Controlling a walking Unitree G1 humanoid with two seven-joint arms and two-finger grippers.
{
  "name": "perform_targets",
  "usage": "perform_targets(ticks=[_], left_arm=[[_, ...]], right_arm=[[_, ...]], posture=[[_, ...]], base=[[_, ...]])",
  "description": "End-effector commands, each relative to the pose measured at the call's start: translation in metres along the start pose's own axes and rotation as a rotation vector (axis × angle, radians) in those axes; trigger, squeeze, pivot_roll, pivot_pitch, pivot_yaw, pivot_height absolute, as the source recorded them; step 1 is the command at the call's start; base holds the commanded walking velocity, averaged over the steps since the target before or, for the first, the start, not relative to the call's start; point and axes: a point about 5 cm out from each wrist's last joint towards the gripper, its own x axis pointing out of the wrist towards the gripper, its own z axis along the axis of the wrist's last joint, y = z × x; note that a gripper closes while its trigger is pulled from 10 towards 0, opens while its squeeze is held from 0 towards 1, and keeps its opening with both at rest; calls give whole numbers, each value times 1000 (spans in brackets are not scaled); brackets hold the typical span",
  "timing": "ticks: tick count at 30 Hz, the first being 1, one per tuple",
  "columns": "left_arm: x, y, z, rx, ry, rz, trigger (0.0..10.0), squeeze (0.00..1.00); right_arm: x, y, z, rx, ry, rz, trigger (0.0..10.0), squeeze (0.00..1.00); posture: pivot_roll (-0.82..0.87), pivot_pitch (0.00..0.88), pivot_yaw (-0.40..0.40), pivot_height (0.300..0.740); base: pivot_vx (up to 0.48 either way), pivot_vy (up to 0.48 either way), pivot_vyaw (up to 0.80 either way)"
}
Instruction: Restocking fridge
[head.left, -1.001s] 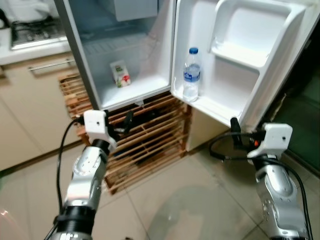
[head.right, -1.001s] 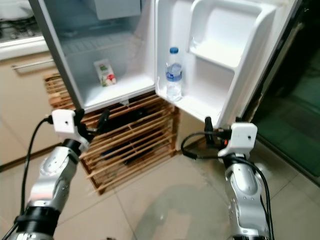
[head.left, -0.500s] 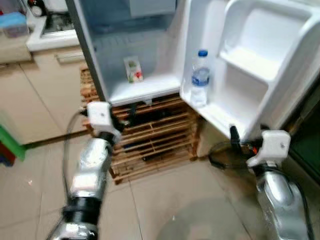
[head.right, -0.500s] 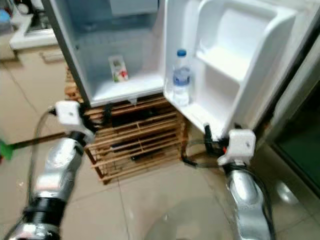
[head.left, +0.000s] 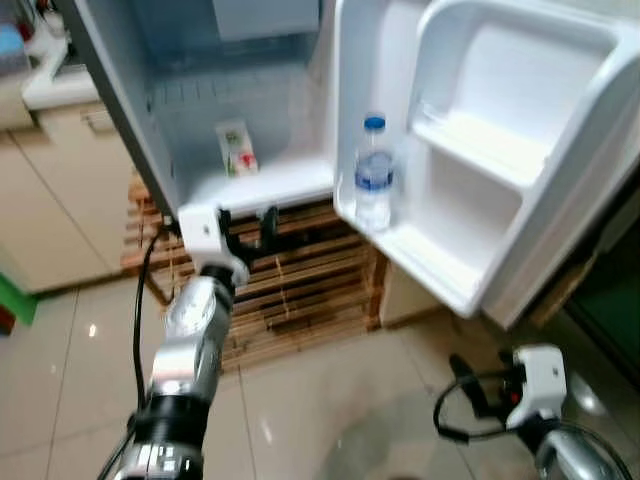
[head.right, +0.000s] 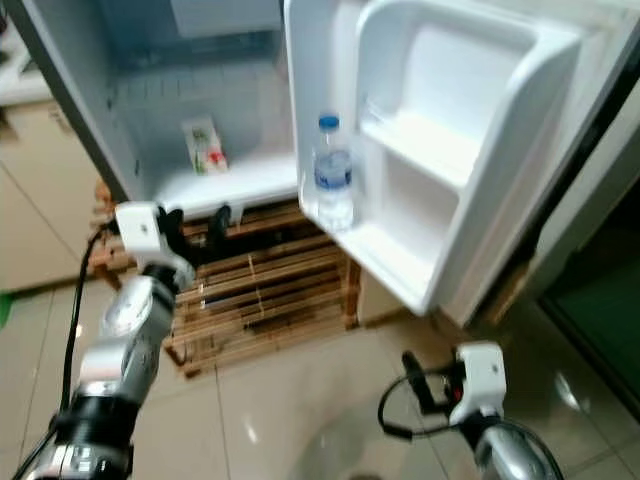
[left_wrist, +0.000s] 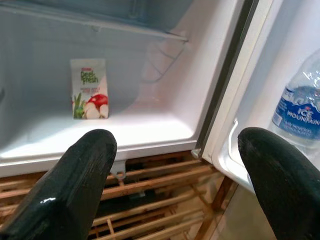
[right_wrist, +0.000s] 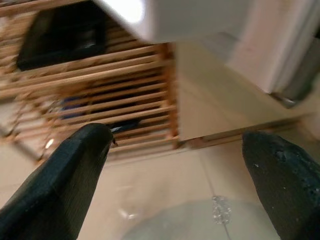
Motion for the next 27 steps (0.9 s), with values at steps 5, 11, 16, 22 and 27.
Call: perform_targets(ticks=[5, 11, 16, 22, 27], left_arm=[[-1, 7, -3, 25, 31, 17, 10000, 0], [-22, 50, -61, 87, 440, 244, 10000, 0], [-46, 65, -96, 82, 676, 270, 10000, 0], [-61, 61, -121, 74, 843, 232, 10000, 0], [-69, 49, -137, 126, 938, 136, 10000, 0]], right_arm=[[-13, -26, -27, 23, 177, -126, 10000, 0], [-52, -83, -75, -11, 535, -393, 10000, 0], [-71, -124, -59, -104, 554, -603, 10000, 0], [-71, -180, 21, -214, 265, -896, 10000, 0], [-54, -186, 104, -239, -81, -981, 10000, 0]], posture=[[-218, 0, 43, 740], [-217, 6, 39, 740], [-218, 18, 31, 740], [-225, 20, 35, 740], [-239, 20, 58, 740]], base=[[0, 0, 0], [0, 0, 0], [0, 0, 0], [0, 0, 0], [0, 0, 0]])
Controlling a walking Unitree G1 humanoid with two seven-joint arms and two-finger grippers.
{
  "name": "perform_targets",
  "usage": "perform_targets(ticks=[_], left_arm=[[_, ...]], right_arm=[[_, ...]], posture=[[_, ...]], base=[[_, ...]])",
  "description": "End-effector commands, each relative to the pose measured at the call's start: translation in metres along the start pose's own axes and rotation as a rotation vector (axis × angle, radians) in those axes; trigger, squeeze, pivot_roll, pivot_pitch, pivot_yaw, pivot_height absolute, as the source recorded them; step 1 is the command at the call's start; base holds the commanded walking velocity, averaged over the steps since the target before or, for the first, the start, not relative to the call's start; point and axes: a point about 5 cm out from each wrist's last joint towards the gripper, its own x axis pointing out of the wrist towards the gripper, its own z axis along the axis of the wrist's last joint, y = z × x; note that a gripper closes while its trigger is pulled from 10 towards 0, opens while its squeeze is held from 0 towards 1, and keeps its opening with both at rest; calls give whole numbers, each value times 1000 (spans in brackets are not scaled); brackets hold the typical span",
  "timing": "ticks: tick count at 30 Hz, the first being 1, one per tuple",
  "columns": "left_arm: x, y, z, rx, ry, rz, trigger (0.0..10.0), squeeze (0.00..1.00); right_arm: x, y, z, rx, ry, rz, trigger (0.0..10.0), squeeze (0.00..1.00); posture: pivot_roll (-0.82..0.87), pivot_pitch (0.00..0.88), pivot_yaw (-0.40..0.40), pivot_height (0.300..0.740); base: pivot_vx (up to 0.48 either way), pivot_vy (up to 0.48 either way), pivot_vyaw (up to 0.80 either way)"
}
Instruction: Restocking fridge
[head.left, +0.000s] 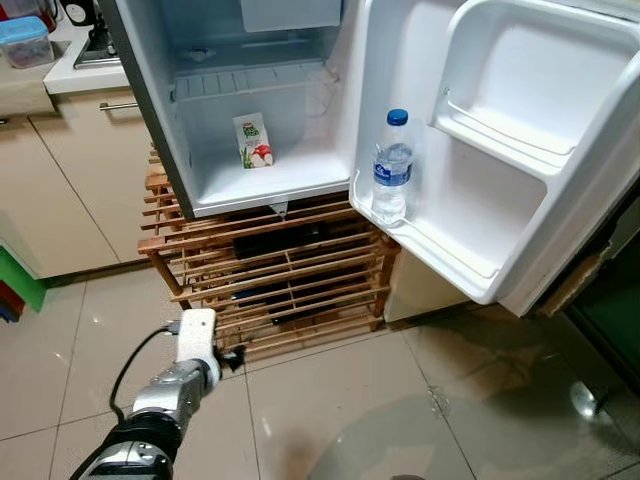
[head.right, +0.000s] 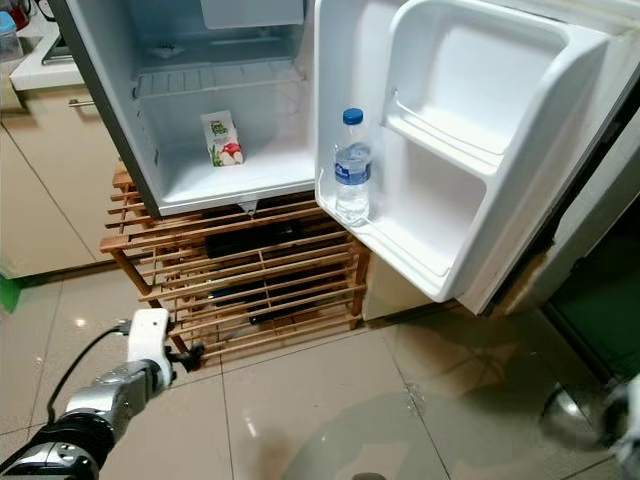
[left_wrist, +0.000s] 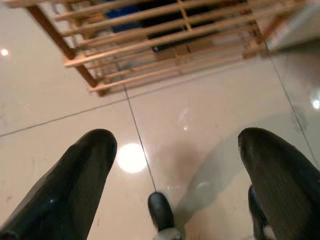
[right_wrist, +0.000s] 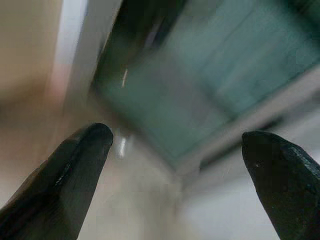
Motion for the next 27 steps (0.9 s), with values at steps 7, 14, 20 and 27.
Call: perform_targets(ticks=[7, 14, 20, 27], left_arm=[[-4, 13, -59, 222, 205, 43, 10000, 0], [-21, 41, -99, 478, 386, 40, 10000, 0], [-40, 50, -143, 751, 588, -114, 10000, 0], [-52, 49, -170, 787, 700, -197, 10000, 0]], right_arm=[[-4, 42, 114, 341, -378, 284, 10000, 0], [-45, 99, 147, 424, -407, 660, 10000, 0], [-108, 138, 170, 414, -413, 1032, 10000, 0], [-183, 155, 170, 450, -310, 1614, 10000, 0]], posture=[[-251, 24, 72, 740], [-245, 42, 70, 740], [-244, 68, 78, 740], [-238, 56, 61, 740]], base=[[0, 0, 0], [0, 0, 0], [0, 0, 0], [0, 0, 0]])
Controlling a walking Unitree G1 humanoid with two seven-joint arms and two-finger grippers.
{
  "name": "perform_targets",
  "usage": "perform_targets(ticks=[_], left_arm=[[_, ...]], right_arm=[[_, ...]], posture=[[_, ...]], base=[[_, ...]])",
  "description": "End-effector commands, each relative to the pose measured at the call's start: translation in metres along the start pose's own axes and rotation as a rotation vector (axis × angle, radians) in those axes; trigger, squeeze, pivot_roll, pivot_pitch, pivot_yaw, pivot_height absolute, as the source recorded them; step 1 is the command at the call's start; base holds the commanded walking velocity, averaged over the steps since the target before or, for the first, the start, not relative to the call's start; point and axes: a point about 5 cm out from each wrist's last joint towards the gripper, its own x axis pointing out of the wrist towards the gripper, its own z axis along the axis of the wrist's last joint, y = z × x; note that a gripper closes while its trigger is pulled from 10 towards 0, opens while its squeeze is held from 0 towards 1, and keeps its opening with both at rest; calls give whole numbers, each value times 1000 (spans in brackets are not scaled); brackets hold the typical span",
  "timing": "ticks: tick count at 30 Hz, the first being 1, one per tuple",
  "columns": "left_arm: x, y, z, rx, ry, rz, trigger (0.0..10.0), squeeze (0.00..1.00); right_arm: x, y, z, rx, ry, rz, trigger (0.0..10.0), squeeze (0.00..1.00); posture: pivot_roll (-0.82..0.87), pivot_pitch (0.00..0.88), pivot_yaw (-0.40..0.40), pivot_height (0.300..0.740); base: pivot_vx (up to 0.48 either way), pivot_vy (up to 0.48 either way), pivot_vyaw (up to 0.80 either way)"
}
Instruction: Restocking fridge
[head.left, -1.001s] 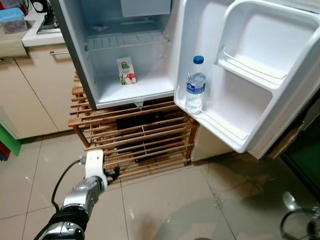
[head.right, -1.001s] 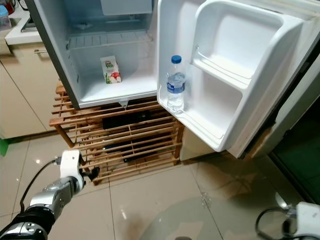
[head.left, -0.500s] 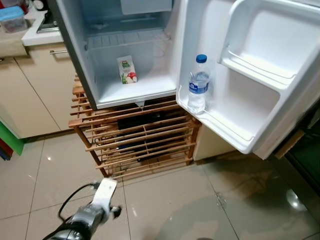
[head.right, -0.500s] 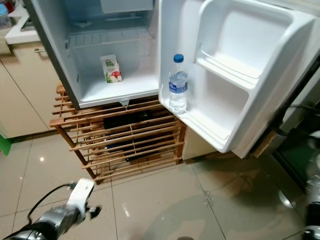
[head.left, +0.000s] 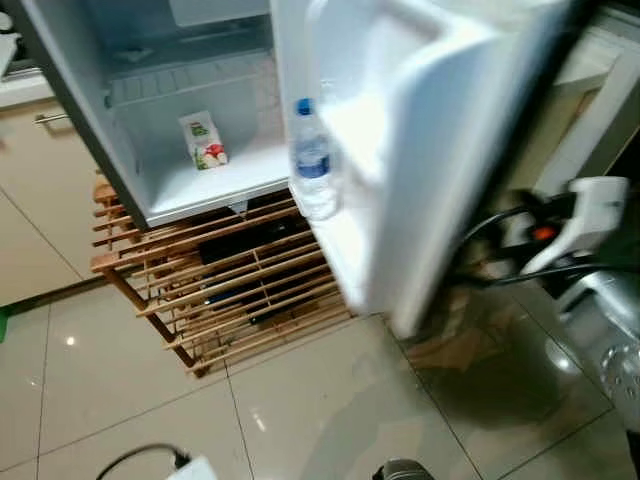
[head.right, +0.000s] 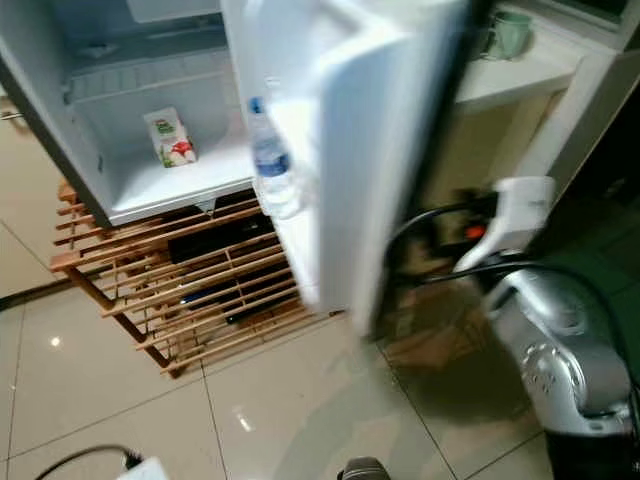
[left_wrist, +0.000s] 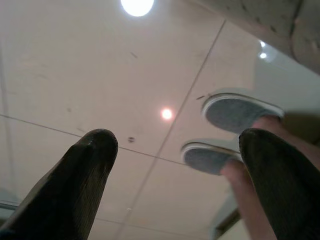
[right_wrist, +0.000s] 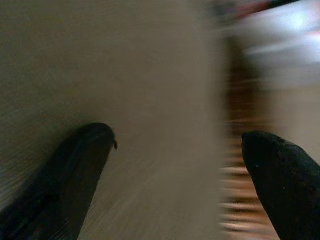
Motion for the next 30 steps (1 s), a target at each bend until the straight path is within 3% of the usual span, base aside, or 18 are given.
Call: perform_targets(ticks=[1, 4, 5, 6, 7, 9, 11, 14, 15, 16, 17, 18, 20, 21, 23, 25, 27, 30], left_arm=[[-1, 4, 6, -18, -22, 24, 10000, 0], [-6, 16, 34, -157, -148, 114, 10000, 0], [-6, 16, 34, -157, -148, 114, 10000, 0], [-9, 20, 44, -207, -200, 130, 10000, 0], [-14, 27, 65, -290, -289, 138, 10000, 0], [-17, 30, 73, -308, -322, 142, 10000, 0], [-26, 38, 98, -318, -418, 189, 10000, 0], [-53, 56, 147, -355, -630, 286, 10000, 0], [-53, 56, 147, -355, -630, 286, 10000, 0], [-84, 76, 182, -451, -838, 378, 10000, 0], [-84, 76, 182, -451, -838, 378, 10000, 0], [-98, 83, 194, -505, -926, 405, 10000, 0], [-150, 123, 186, -587, -1233, 515, 10000, 0], [-164, 132, 179, -593, -1310, 543, 10000, 0], [-211, 137, 185, -577, -1511, 602, 10000, 0], [-238, 138, 188, -557, -1588, 687, 10000, 0], [-244, 141, 187, -563, -1590, 733, 10000, 0], [-263, 150, 188, -655, -1671, 746, 10000, 0]], right_arm=[[-3, -10, -7, 1, 54, -30, 10000, 0], [-11, -54, -18, -45, 82, -343, 10000, 0], [-11, -54, -18, -45, 82, -343, 10000, 0], [-15, -66, -19, -99, 78, -457, 10000, 0], [-21, -85, -21, -126, 58, -656, 10000, 0], [-23, -90, -22, -110, 48, -729, 10000, 0], [-17, -92, -32, -130, 50, -778, 10000, 0], [-2, -85, -42, -181, 59, -773, 10000, 0], [-2, -85, -42, -181, 59, -773, 10000, 0], [8, -78, -48, -237, 64, -733, 10000, 0], [8, -78, -48, -237, 64, -733, 10000, 0], [12, -76, -49, -258, 61, -715, 10000, 0], [17, -72, -49, -287, 17, -684, 10000, 0], [19, -71, -50, -294, -2, -685, 10000, 0], [24, -70, -53, -303, -28, -670, 10000, 0], [28, -69, -56, -289, -35, -655, 10000, 0], [30, -68, -56, -286, -35, -643, 10000, 0], [41, -58, -52, -318, -49, -565, 10000, 0]], posture=[[-234, 53, 54, 740], [-221, 45, 48, 740], [-221, 45, 48, 740], [-214, 41, 45, 740], [-202, 40, 40, 740], [-192, 43, 41, 740], [-178, 49, 41, 740], [-161, 50, 39, 740], [-161, 50, 39, 740], [-118, 46, 42, 740], [-118, 46, 42, 740], [-118, 46, 42, 740], [-105, 43, 45, 740], [-99, 41, 45, 740], [-86, 33, 42, 740], [-83, 34, 27, 740], [-83, 34, 27, 740], [-104, 22, 10, 740]], base=[[0, 0, 0], [0, 0, 0], [0, 0, 0], [0, 0, 0], [0, 0, 0], [0, 0, 0], [0, 0, 0], [0, 0, 0], [0, 0, 0], [0, 0, 0], [0, 0, 0], [0, 0, 0], [0, 0, 0], [0, 0, 0], [0, 0, 0], [0, 0, 0], [0, 0, 0], [0, 0, 0]])
